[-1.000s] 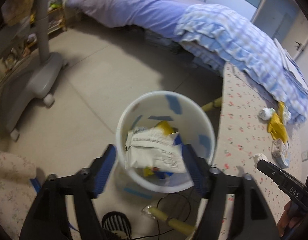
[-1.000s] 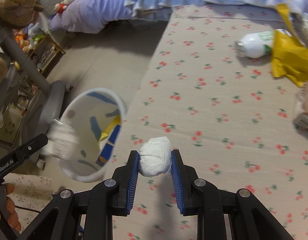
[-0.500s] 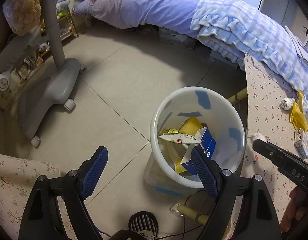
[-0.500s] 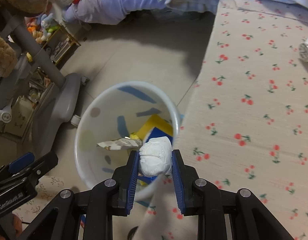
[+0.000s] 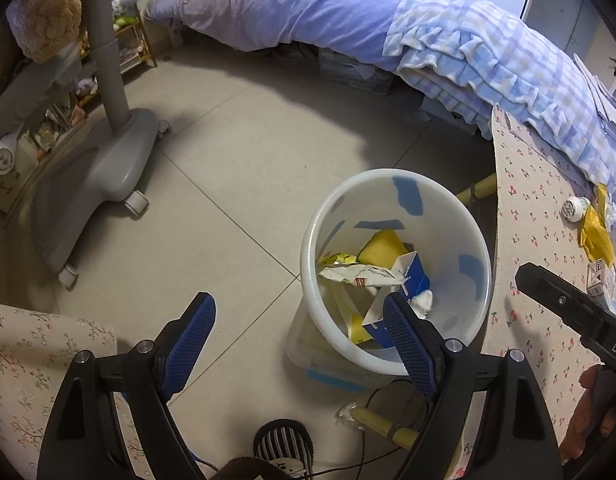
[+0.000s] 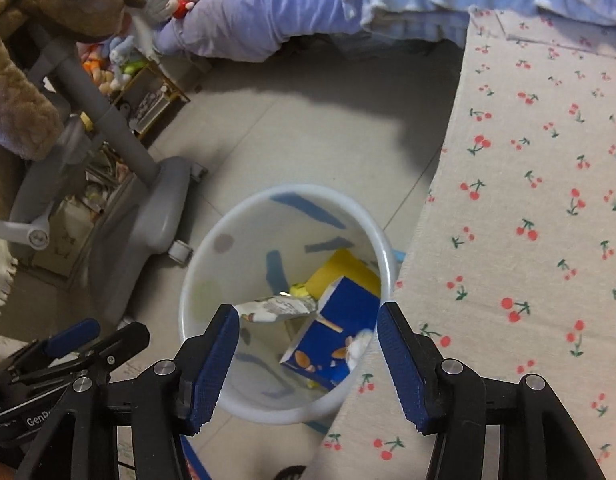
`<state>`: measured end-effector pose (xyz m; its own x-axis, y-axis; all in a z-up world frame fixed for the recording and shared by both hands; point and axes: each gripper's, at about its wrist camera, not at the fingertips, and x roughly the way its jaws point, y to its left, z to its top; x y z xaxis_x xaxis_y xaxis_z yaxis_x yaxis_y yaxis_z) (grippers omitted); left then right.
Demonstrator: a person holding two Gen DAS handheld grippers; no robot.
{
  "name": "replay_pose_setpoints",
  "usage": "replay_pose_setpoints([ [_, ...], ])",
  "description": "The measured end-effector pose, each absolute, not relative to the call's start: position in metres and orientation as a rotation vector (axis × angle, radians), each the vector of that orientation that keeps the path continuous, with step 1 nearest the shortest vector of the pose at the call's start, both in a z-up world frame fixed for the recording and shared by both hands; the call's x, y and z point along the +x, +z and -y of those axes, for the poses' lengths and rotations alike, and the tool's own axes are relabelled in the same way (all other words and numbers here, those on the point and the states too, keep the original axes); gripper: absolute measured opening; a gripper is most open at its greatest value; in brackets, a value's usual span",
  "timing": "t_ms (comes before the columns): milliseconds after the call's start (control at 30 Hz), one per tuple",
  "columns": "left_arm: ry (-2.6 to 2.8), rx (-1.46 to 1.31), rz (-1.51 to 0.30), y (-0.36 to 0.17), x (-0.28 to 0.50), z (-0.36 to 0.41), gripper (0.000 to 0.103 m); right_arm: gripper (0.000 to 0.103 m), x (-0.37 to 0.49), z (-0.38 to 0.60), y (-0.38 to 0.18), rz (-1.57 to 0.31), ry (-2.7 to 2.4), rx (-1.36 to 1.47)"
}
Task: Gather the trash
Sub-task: 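Open the left tool to drop the wrapper while the right tool drops the tissue, then grasp the blue-white milk carton with the right tool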
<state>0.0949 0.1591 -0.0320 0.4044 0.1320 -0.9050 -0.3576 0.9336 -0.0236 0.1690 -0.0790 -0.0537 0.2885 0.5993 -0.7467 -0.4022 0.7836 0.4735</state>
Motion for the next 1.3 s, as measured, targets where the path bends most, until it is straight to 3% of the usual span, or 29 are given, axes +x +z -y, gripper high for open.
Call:
replay_pose_setpoints([
  [367, 0.268, -0.236, -1.113, -0.027, 0.101, -0.143, 0.088, 0.068, 0.172, 0.126, -0.049, -1.081, 0.556, 0.163],
  [500, 0.240, -0.238, -1.116, -0.027, 0.107, -0.129, 0.101, 0.073, 0.179, 0.164, -0.043, -1.066, 0.477, 0.164],
  [1000, 0.147, -0.226, -1.140, -0.025, 0.130, -0.077, 0.101, 0.080, 0.225, 0.315, -0.044, -1.025, 0.238, 0.036],
  [1300, 0.104, -0.190, -1.158, -0.029, 0.133, -0.047, 0.101, 0.084, 0.238, 0.341, -0.064, -1.068, 0.293, 0.039],
])
